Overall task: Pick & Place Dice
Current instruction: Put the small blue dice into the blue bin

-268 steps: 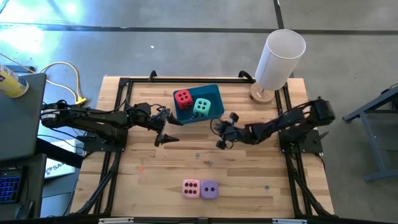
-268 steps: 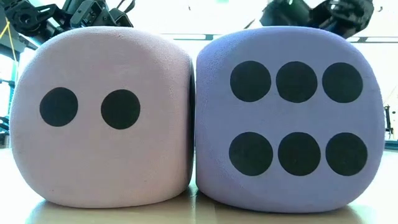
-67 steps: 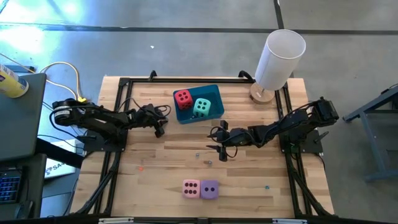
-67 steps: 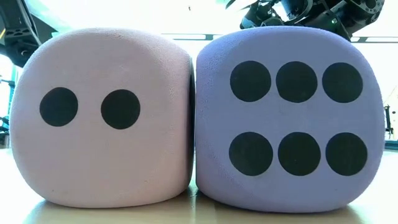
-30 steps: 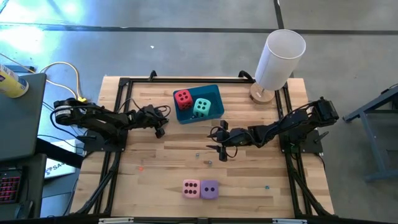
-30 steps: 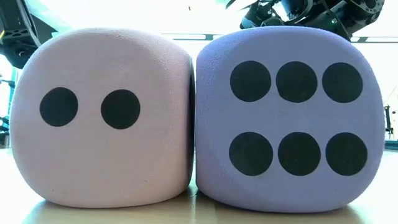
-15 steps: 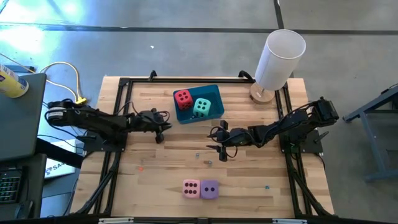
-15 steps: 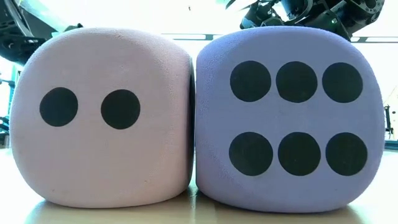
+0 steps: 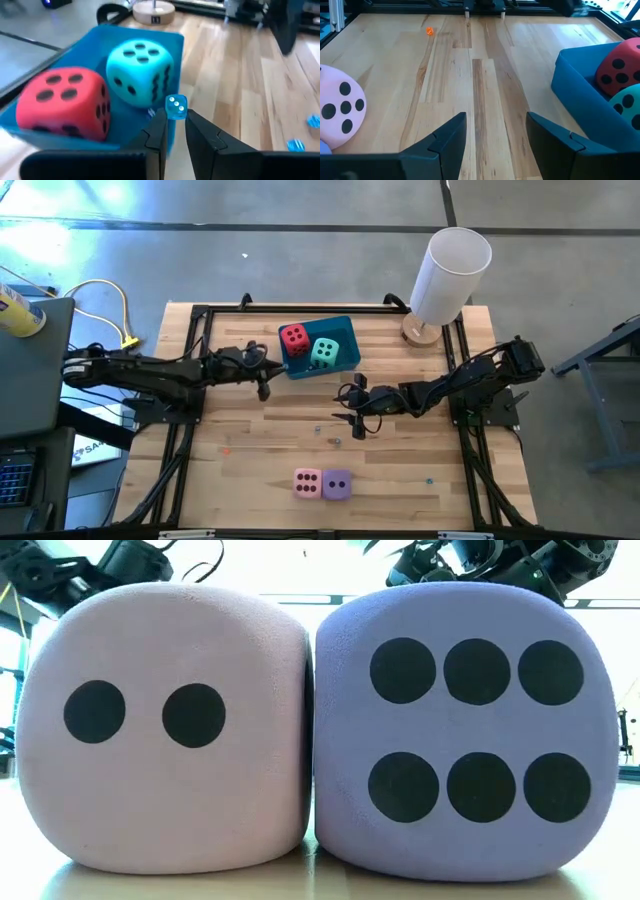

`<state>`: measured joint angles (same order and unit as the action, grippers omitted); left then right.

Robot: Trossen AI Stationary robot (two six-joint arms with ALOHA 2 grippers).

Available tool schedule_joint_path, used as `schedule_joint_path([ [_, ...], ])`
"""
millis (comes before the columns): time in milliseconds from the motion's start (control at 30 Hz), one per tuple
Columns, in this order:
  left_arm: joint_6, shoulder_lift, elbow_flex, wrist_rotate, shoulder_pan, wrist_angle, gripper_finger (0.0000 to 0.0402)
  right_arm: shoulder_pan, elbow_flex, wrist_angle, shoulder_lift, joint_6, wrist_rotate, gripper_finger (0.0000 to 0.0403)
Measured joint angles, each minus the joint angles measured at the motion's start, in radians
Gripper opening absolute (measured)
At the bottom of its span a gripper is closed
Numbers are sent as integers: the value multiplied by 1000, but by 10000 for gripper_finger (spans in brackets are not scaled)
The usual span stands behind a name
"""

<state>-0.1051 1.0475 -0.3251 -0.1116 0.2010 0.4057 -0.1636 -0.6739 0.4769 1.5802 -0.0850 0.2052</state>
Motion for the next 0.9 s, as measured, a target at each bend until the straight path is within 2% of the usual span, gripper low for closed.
schedule_joint_path([
  [267,-15,176,-94,5,72,-5,51,0,0,0,0,0,-3,195],
  [433,-18,254,-134,6,78,13,51,0,0,0,0,-28,-28,195],
  [633,-8,306,-150,6,86,21,53,0,0,-1,0,-48,-33,195],
  [900,38,316,-152,5,109,25,55,0,0,5,0,-47,-27,195],
])
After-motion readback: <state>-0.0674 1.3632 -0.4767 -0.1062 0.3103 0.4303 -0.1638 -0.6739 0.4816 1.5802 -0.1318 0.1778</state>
